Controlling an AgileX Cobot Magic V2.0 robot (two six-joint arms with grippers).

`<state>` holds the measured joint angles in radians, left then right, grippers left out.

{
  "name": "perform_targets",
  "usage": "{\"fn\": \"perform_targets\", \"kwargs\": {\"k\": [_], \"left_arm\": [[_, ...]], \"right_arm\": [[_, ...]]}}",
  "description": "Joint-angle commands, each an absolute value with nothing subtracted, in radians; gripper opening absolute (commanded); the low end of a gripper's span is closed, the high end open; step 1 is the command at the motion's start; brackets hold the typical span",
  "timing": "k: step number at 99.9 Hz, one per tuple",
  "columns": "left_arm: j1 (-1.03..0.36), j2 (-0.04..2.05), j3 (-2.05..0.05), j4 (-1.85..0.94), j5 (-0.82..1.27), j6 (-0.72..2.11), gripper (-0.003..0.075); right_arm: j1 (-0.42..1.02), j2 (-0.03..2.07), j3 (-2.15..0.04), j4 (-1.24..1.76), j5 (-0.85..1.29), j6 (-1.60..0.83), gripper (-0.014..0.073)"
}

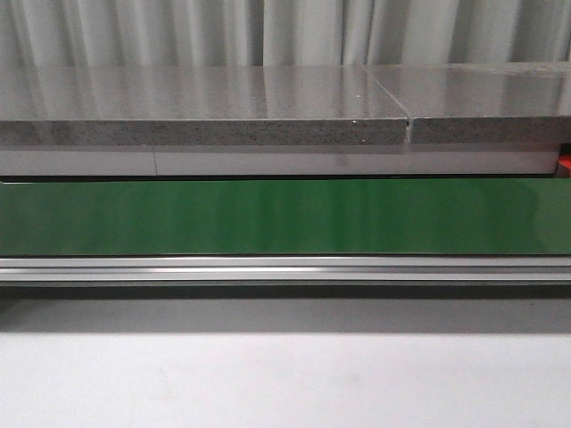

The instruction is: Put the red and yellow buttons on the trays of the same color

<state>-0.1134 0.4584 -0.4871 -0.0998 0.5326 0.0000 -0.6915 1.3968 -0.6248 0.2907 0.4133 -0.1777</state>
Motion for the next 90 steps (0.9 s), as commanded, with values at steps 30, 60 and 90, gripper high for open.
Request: {"fn": "perform_targets", "kwargs": {"k": [30, 60, 90], "left_arm": [[-0.122, 0.462, -0.513, -0.114, 0.459, 0.0, -0.0019], [-0.122, 0.462, -0.513, -0.114, 0.459, 0.0, -0.0019], [-0.122, 0.462, -0.513, -0.114, 0.459, 0.0, -0.0019]], "right_arm": [[-0.696, 1.374, -0.644, 0.291, 0.358, -0.182, 0.0444], [-0.696, 1.37, -0.647, 0.306, 0.341, -0.182, 0.0638], [-0.674, 1.221, -0.648, 0.333, 0.31, -0.182, 0.0638]]}}
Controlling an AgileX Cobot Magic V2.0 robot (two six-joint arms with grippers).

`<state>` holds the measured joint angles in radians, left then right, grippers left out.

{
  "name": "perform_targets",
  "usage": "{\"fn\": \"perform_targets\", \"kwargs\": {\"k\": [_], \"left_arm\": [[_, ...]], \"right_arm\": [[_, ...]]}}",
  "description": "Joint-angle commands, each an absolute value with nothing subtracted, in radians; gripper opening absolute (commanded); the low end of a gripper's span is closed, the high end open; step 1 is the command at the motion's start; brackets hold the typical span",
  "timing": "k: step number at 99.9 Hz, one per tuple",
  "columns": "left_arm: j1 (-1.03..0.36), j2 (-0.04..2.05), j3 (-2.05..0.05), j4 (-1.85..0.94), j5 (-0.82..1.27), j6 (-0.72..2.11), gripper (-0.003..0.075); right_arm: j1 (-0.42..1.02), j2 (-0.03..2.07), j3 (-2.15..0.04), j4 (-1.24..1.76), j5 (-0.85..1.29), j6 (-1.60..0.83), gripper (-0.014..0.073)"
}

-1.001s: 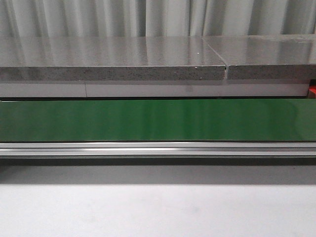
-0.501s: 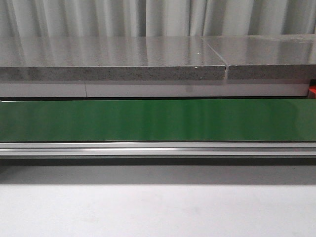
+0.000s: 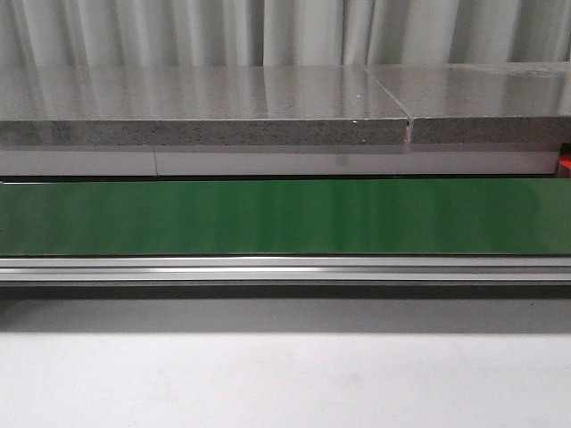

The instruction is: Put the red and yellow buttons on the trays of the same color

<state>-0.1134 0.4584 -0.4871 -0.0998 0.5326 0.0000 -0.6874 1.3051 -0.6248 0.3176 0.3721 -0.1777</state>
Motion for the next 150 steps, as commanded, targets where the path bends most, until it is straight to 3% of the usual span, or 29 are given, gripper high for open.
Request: {"fn": "perform_targets", "kwargs": {"k": [1, 62, 95, 109, 121, 135, 150], "left_arm": [[-0.122, 0.462, -0.513, -0.114, 0.459, 0.0, -0.0019], [-0.122, 0.462, -0.513, -0.114, 0.459, 0.0, -0.0019], [-0.122, 0.462, -0.513, -0.114, 0.459, 0.0, -0.0019], [-0.122, 0.462, -0.513, -0.114, 0.459, 0.0, -0.0019], [-0.122, 0.462, -0.513, -0.114, 0.459, 0.0, -0.0019], [-0.122, 0.462, -0.513, -0.114, 0.459, 0.0, -0.0019], [-0.122, 0.462, -0.513, -0.114, 0.459, 0.0, -0.0019]], "right_arm": [[-0.671, 1.216, -0.648, 0.333, 0.309, -0.182, 0.0638], [-0.176, 0.733, -0.647, 0.333, 0.273, -0.301, 0.0636], [-0.032, 0.674, -0.646, 0.333, 0.325, -0.36, 0.0622], [-0.032, 0.674, -0.646, 0.333, 0.328, -0.36, 0.0444], [-0.032, 0.674, -0.646, 0.333, 0.333, -0.36, 0.0183], [-0.032, 0.674, -0.646, 0.333, 0.347, -0.36, -0.005], [-0.032, 0.674, -0.646, 0.333, 0.347, -0.36, -0.0067]]}}
